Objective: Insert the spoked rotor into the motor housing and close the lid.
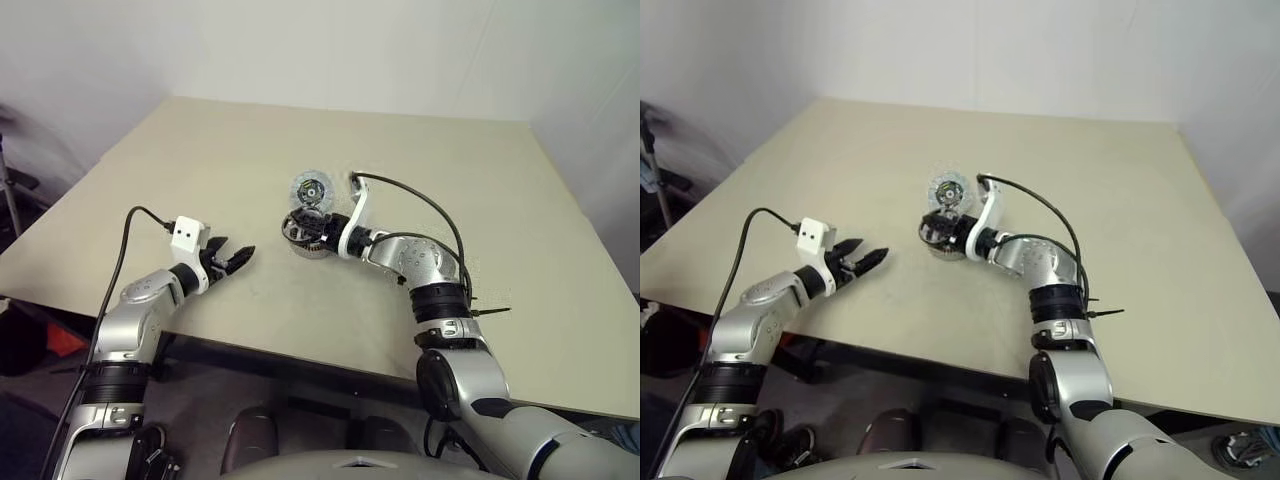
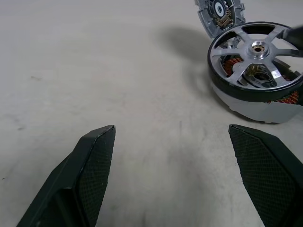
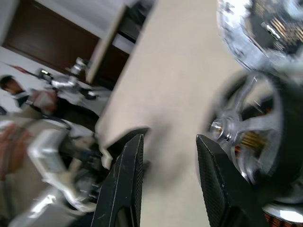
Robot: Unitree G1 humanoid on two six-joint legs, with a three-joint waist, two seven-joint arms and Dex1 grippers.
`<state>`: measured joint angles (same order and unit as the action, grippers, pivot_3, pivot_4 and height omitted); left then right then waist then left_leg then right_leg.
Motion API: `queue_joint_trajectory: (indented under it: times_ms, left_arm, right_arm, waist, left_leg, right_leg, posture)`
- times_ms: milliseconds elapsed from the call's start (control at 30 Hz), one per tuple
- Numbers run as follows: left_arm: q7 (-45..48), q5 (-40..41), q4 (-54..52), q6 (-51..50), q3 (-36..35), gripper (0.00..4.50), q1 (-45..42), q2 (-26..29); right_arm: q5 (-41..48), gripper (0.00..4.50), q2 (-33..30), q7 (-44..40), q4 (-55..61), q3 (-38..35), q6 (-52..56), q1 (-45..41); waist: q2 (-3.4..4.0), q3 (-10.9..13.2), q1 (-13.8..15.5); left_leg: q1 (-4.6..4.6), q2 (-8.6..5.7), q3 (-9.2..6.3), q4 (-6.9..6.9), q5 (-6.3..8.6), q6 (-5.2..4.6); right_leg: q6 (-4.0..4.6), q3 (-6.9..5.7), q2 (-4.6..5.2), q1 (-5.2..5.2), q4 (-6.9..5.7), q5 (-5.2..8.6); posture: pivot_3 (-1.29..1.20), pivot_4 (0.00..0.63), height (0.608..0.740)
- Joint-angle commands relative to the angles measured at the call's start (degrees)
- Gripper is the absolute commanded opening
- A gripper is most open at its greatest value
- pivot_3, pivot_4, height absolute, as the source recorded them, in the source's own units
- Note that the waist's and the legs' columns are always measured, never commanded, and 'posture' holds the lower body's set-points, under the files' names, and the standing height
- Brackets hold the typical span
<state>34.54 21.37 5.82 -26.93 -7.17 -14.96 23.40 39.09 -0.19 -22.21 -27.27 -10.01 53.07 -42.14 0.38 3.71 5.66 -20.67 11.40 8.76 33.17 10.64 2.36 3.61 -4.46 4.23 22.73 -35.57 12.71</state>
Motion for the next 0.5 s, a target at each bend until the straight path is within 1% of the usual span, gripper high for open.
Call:
queue_joint_trajectory:
  times_ms: [33,167,267,333,433,500]
  left_arm:
    - [-0.03,0.54,-1.58,0.79,-1.36,4.04,-0.55,0.53]
    - [-0.02,0.52,-1.46,0.85,-1.41,4.04,-0.61,0.57]
    - [0.04,0.4,-1.2,0.96,-1.23,4.04,-0.86,0.47]
    - [0.11,0.33,-0.92,1.05,-1.12,4.04,-1.09,0.42]
    - [0.2,0.3,-0.67,1.14,-1.11,4.04,-1.28,0.48]
    - [0.22,0.3,-0.53,1.19,-1.18,4.04,-1.37,0.56]
  right_arm:
    - [-2.33,1.95,-1.53,0.71,-0.49,-0.11,-1.55,-1.13]
    - [-3.3,1.95,-2.69,0.67,-0.48,-0.7,-1.64,-0.6]
    - [-3.44,1.95,-3.51,0.28,-0.2,-1.07,-1.51,-0.09]
    - [-3.46,1.95,-3.6,0.25,-0.01,-1.4,-1.34,0.01]
    - [-3.34,1.95,-3.67,0.48,-0.14,-2.14,-1.16,-0.11]
    - [-3.5,1.95,-3.67,0.4,-0.31,-2.34,-1.25,-0.16]
  waist:
    - [0.0,0.0,0.0]
    - [0.0,0.0,0.01]
    - [0.0,0.0,0.0]
    - [-0.01,0.0,-0.03]
    - [-0.01,-0.01,-0.04]
    - [-0.01,-0.01,-0.05]
  left_leg:
    - [0.02,0.0,0.0,0.0,0.0,0.0]
    - [0.21,-0.01,0.0,0.0,0.0,0.0]
    - [0.6,0.0,0.0,-0.02,0.0,0.0]
    - [0.61,0.0,0.0,-0.02,-0.01,0.02]
    - [0.62,0.01,-0.01,-0.02,-0.02,0.04]
    - [0.62,0.01,-0.01,-0.02,-0.02,0.04]
  right_leg:
    - [0.0,0.0,0.0,-0.02,0.0,0.0]
    - [0.0,0.0,0.01,-0.21,0.0,0.0]
    - [-0.03,0.01,0.01,-0.52,0.01,0.04]
    - [-0.28,0.01,0.01,-0.53,0.01,0.18]
    - [-0.23,0.02,0.01,-0.54,0.0,0.15]
    - [-0.02,0.02,0.01,-0.53,0.0,0.02]
  posture:
    - [0.0,0.0,0.74]
    - [0.0,0.0,0.74]
    - [0.0,0.0,0.74]
    - [0.0,0.0,0.74]
    - [0.0,0.0,0.74]
    - [0.0,0.0,0.74]
